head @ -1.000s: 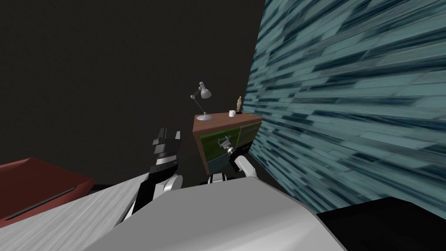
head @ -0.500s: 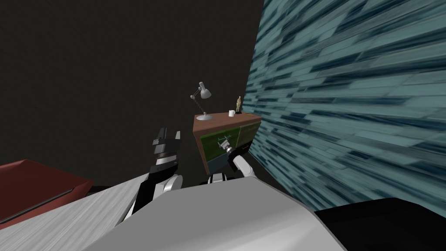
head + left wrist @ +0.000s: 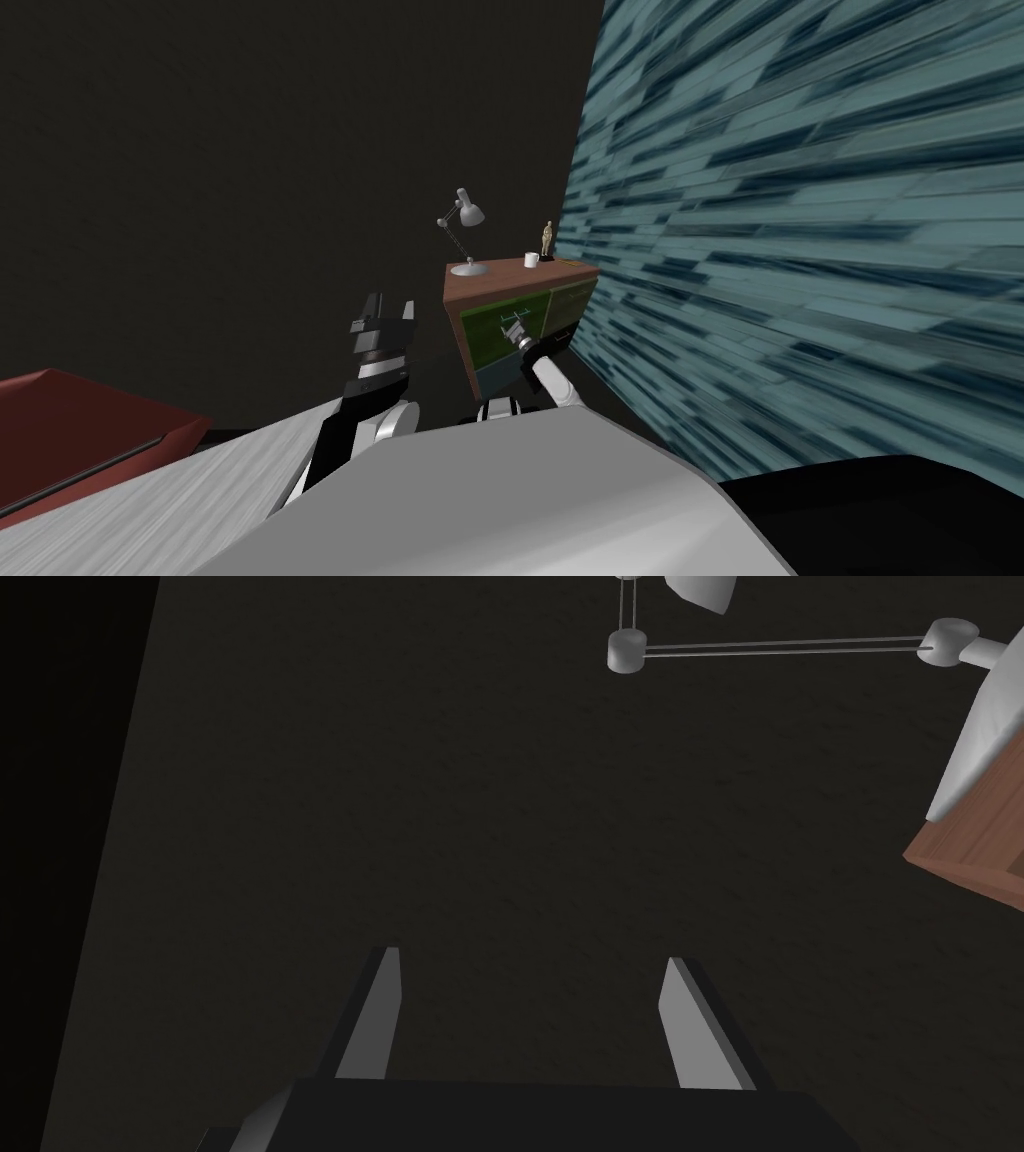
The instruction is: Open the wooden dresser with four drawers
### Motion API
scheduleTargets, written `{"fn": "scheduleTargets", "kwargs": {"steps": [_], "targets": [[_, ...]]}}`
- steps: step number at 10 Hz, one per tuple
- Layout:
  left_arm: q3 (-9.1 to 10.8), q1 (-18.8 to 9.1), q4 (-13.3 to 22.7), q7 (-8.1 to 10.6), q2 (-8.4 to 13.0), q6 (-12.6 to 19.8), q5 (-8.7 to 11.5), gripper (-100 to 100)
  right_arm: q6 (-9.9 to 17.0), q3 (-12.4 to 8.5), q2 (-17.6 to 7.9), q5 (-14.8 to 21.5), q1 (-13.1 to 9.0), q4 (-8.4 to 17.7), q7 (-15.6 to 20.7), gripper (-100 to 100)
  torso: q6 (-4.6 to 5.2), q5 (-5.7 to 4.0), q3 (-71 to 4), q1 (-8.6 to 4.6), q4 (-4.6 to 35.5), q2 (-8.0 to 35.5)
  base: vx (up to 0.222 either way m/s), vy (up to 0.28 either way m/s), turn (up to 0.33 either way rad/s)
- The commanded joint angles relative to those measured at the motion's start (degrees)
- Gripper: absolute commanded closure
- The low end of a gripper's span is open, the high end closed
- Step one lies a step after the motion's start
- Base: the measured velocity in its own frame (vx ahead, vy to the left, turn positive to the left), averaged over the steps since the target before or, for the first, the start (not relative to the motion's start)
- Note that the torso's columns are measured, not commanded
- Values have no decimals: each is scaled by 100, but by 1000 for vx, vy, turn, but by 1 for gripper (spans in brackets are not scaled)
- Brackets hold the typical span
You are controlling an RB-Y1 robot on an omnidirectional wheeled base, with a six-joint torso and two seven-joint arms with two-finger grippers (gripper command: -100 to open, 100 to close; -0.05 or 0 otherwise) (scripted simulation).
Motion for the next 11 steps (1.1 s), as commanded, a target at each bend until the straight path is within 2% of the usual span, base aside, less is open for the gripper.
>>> {"fn": "scheduleTargets", "kwargs": {"steps": [1,3,4,5,6,8,9,10,11], "targets": [[0,0,0,0,0,0,0,0,304,155,-63,436,-157,224,50,-100,0,-1,-1,-3,-1,-2,-8,6,-30],[0,0,0,0,0,0,0,0,304,155,-63,664,-157,224,50,-100,0,-1,-1,-2,0,-1,-5,4,-10],[0,0,0,0,0,0,0,0,466,205,-36,896,-246,400,157,-100,0,-1,-1,-2,0,-1,-10,5,-27],[0,0,0,0,0,0,0,0,466,205,-36,1063,-246,400,157,-100,0,0,0,0,0,0,-10,7,-19],[0,0,0,0,0,0,0,0,624,248,-12,1239,-330,573,261,-100,0,0,0,1,0,0,-15,8,-41],[0,0,0,0,0,0,0,0,624,248,-12,1477,-330,573,261,-100,0,0,0,0,0,0,-6,3,-6],[0,0,0,0,0,0,0,0,779,286,6,1700,-410,738,360,-100,0,-1,-2,-2,-1,-3,-6,2,-23],[0,0,0,0,0,0,0,0,779,286,6,1863,-410,738,360,-100,0,-1,-2,-2,-1,-2,-8,3,-21],[0,0,0,0,0,0,0,0,929,319,18,2041,-484,896,455,-100,0,0,-1,-1,0,-1,-11,4,-37]]}}
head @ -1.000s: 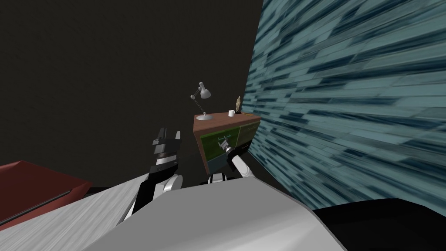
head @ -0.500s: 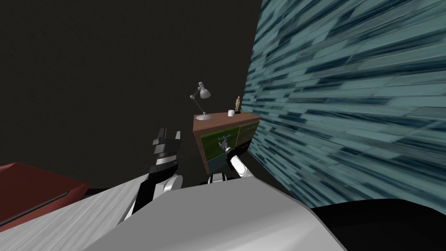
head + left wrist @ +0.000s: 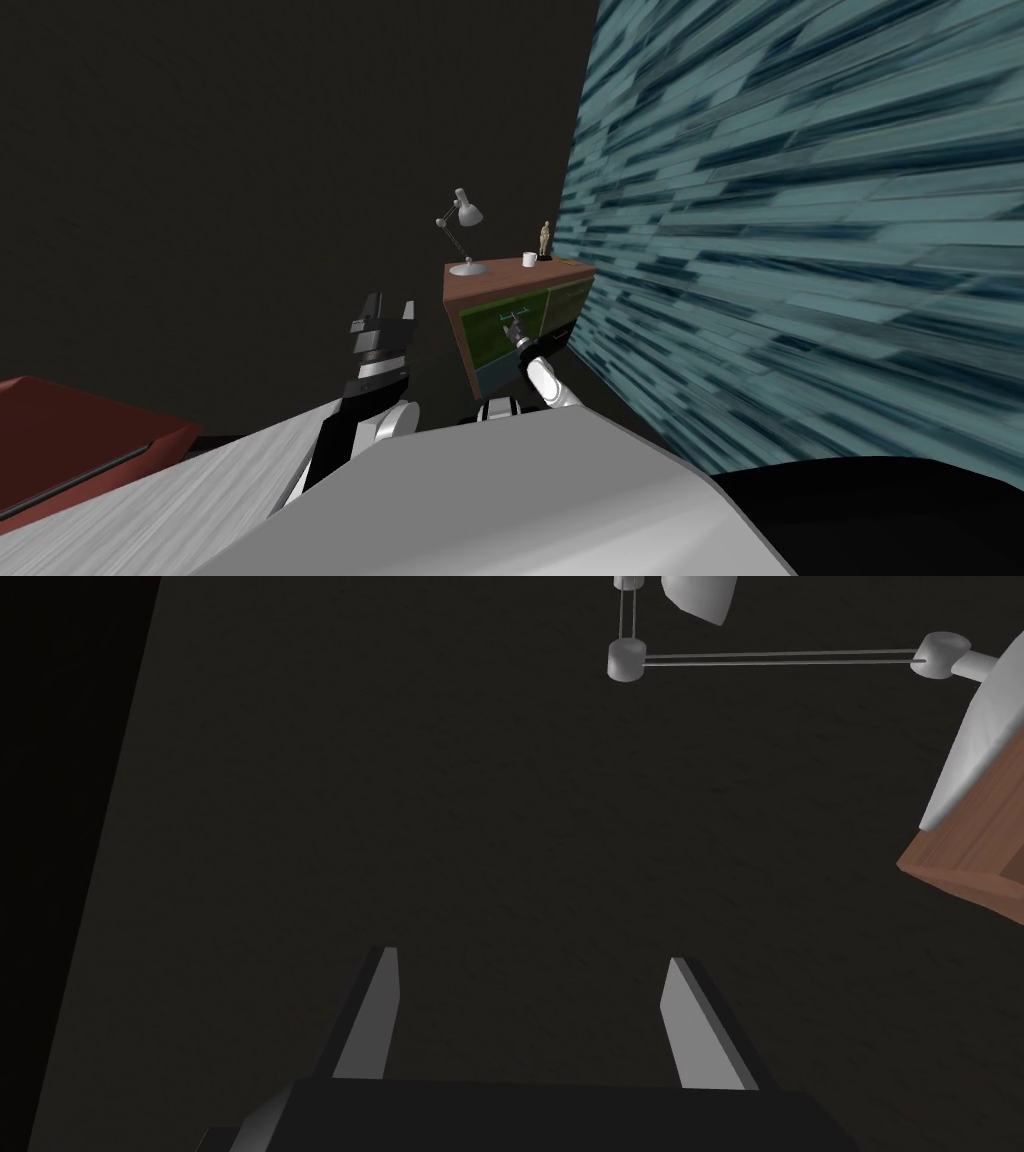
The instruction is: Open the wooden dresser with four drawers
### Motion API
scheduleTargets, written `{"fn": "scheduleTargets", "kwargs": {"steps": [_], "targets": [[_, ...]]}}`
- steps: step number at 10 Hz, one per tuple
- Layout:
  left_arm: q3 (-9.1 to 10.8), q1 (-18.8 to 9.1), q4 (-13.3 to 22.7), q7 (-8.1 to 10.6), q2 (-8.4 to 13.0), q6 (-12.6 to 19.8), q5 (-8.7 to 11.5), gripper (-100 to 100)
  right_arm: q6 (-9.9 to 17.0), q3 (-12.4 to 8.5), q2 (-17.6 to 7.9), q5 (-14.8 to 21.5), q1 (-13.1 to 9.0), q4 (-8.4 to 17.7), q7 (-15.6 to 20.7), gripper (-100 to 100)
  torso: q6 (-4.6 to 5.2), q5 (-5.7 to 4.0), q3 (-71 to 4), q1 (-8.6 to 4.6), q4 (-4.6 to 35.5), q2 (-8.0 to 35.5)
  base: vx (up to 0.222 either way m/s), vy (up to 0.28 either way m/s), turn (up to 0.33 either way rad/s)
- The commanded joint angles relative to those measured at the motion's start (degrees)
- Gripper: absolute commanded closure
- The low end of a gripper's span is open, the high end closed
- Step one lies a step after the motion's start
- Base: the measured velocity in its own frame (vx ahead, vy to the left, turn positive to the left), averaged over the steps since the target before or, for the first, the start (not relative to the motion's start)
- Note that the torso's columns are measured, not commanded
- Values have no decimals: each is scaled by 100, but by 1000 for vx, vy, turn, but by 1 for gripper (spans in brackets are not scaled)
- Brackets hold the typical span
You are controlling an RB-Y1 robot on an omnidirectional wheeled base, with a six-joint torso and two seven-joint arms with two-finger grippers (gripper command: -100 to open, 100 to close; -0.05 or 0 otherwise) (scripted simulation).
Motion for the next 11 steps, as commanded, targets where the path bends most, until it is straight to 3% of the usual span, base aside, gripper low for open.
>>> {"fn": "scheduleTargets", "kwargs": {"steps": [1,6,11], "targets": [[0,0,0,0,0,0,0,0,168,33,19,458,-93,187,115,-100,0,0,1,0,0,1,-10,4,-13],[0,0,0,0,0,0,0,0,581,112,27,1323,-288,603,373,-100,0,0,0,0,0,0,-10,2,-22],[0,0,0,0,0,0,0,0,813,152,10,2061,-392,828,517,-100,0,0,0,0,0,0,-7,1,-16]]}}
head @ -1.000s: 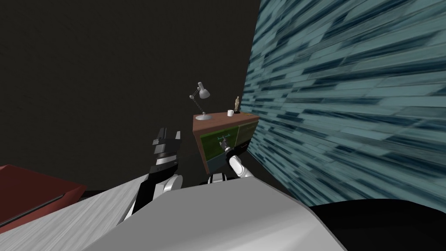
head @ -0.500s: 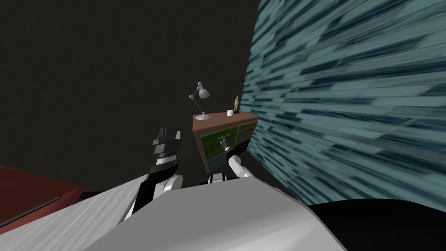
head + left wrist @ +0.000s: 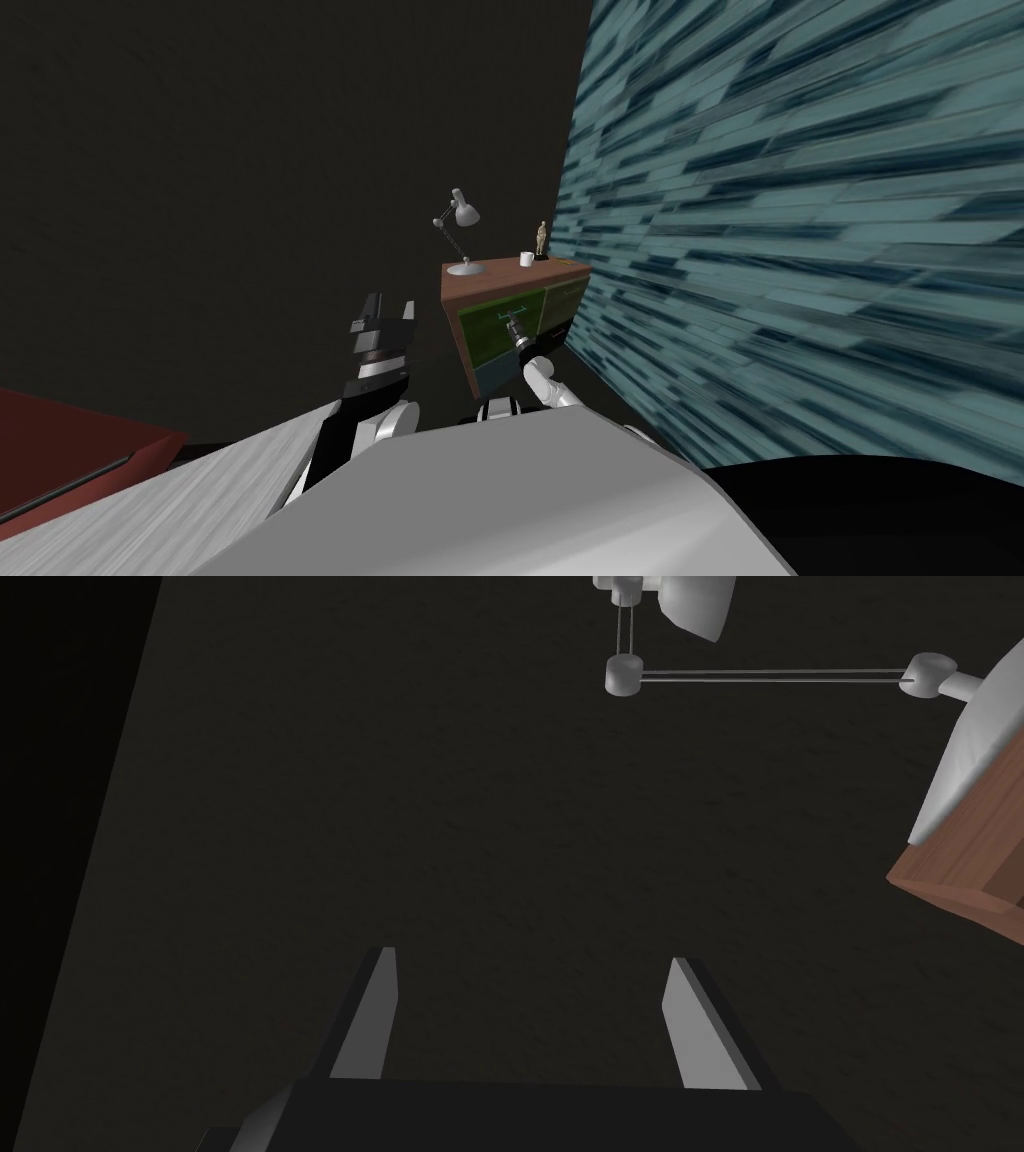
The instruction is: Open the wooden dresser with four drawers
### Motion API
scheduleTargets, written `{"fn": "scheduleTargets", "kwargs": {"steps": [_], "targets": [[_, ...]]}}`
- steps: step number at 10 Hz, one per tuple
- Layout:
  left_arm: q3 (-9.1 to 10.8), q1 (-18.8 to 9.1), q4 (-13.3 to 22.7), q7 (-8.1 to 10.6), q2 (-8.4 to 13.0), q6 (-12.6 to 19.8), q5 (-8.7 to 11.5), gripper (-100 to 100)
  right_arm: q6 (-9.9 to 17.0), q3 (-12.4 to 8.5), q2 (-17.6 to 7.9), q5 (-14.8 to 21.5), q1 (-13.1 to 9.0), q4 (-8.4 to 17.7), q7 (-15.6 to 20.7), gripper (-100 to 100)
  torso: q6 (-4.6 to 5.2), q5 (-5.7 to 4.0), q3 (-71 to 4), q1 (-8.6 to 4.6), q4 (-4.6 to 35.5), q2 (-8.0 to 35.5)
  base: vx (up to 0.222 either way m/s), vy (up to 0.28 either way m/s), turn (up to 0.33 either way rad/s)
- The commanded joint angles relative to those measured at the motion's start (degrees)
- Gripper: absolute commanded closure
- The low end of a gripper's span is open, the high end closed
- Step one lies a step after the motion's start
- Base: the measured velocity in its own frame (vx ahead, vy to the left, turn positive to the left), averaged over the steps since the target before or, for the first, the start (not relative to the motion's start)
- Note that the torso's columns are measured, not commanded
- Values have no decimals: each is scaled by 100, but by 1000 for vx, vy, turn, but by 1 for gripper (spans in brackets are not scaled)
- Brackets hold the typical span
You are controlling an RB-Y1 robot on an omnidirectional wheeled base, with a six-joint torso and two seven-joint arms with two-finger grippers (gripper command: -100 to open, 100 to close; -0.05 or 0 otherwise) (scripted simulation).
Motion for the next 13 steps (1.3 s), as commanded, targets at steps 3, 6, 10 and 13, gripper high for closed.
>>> {"fn": "scheduleTargets", "kwargs": {"steps": [3,6,10,13], "targets": [[0,0,0,0,0,0,0,0,247,39,-38,651,-107,224,159,-100,0,0,1,0,0,1,-8,0,-19],[0,0,0,0,0,0,0,0,427,75,-101,1108,-189,382,274,-100,0,0,0,1,0,0,-7,1,-17],[0,1,0,0,0,0,0,0,365,38,-96,1105,-252,368,299,-100,-1,3,-9,12,-3,-17,21,16,-9],[0,-2,0,0,0,0,0,0,297,44,-104,1116,-259,301,289,100,7,-8,8,-26,-33,7,-78,-32,-22]]}}
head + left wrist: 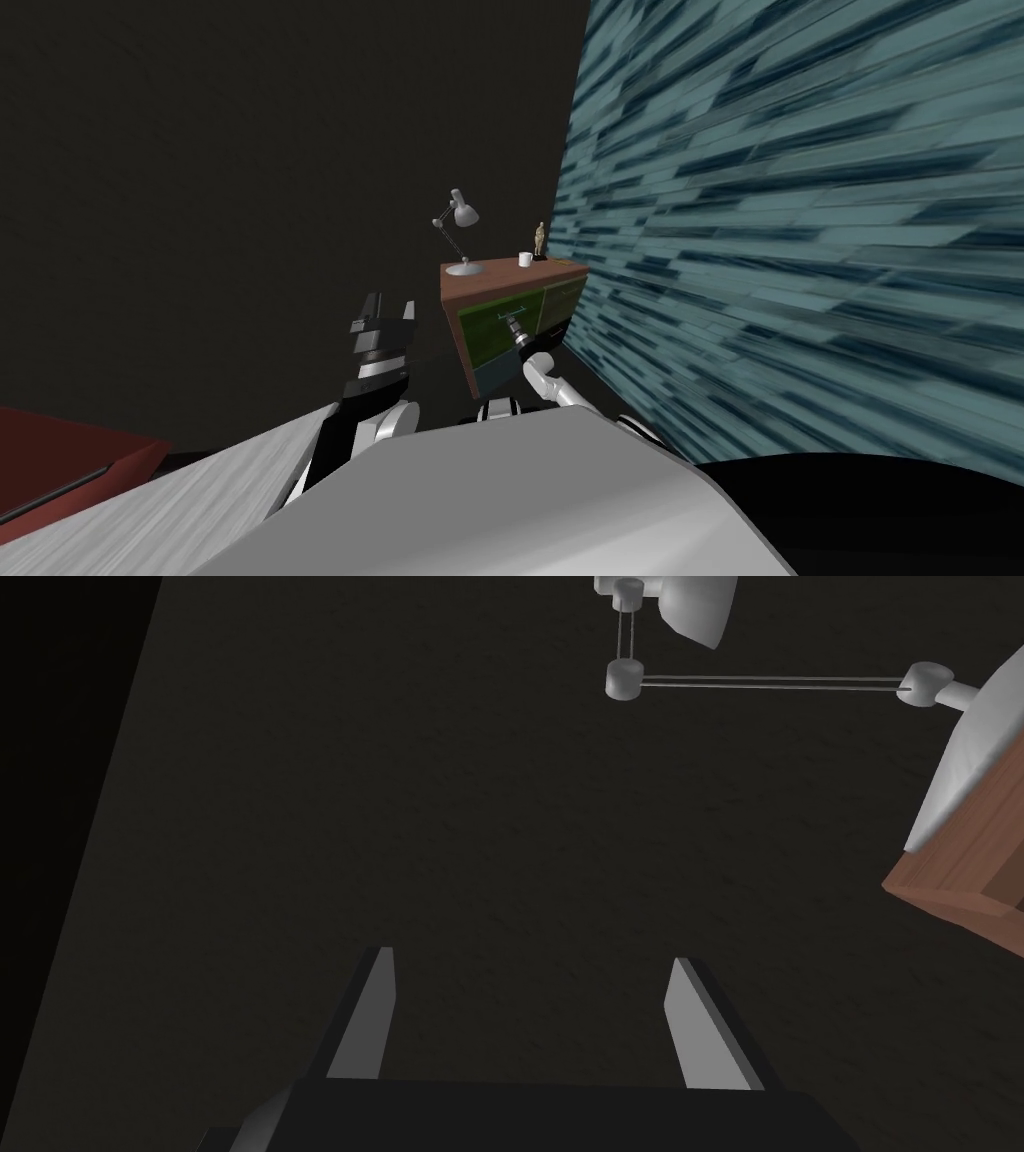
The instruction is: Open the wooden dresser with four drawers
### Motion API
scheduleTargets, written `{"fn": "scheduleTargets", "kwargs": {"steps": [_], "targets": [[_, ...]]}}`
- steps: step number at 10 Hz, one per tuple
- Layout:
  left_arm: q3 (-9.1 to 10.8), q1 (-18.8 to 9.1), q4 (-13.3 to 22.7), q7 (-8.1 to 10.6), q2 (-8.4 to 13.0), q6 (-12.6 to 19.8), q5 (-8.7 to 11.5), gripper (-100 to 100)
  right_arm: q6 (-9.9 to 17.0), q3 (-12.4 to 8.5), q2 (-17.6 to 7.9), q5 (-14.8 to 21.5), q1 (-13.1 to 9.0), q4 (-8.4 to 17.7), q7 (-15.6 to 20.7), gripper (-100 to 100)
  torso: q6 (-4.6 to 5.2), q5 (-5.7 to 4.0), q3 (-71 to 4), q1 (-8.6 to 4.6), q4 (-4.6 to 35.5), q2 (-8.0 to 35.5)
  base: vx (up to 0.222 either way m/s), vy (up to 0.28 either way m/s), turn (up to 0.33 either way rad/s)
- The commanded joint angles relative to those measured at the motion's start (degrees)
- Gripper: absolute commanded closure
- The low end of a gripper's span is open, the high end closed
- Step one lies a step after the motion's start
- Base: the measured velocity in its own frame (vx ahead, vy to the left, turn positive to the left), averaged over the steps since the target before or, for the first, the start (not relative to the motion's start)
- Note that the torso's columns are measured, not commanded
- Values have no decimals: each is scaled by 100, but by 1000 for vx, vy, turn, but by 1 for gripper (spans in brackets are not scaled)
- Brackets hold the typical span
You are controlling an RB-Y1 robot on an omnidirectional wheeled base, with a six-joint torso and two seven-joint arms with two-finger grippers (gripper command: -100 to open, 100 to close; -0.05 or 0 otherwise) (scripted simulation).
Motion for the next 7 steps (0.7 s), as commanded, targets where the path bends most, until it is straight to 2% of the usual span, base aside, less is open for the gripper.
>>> {"fn": "scheduleTargets", "kwargs": {"steps": [1,3,4,5,6,7], "targets": [[0,0,0,0,0,0,0,0,-94,21,-25,15,55,-22,-11,100,1,0,-4,-1,6,-7,-185,-73,-34],[0,-1,0,0,0,0,0,0,-140,33,-34,30,55,-85,-26,100,-1,6,-13,18,13,-19,-194,-76,-44],[0,0,0,0,0,0,0,0,-108,32,-22,27,45,-83,-24,100,-2,8,-20,20,18,-30,-84,-41,-1],[0,1,0,0,0,0,0,0,5,-244,130,-259,143,-111,-312,100,-4,12,-35,36,23,-53,-97,-11,334],[-1,0,0,0,0,0,0,0,5,-399,130,-417,143,-111,-450,100,-19,15,-26,50,30,-33,-89,0,268],[-1,1,0,0,0,0,0,0,5,-550,130,-591,143,-111,-645,100,-8,16,-13,48,36,-15,-38,23,62]]}}
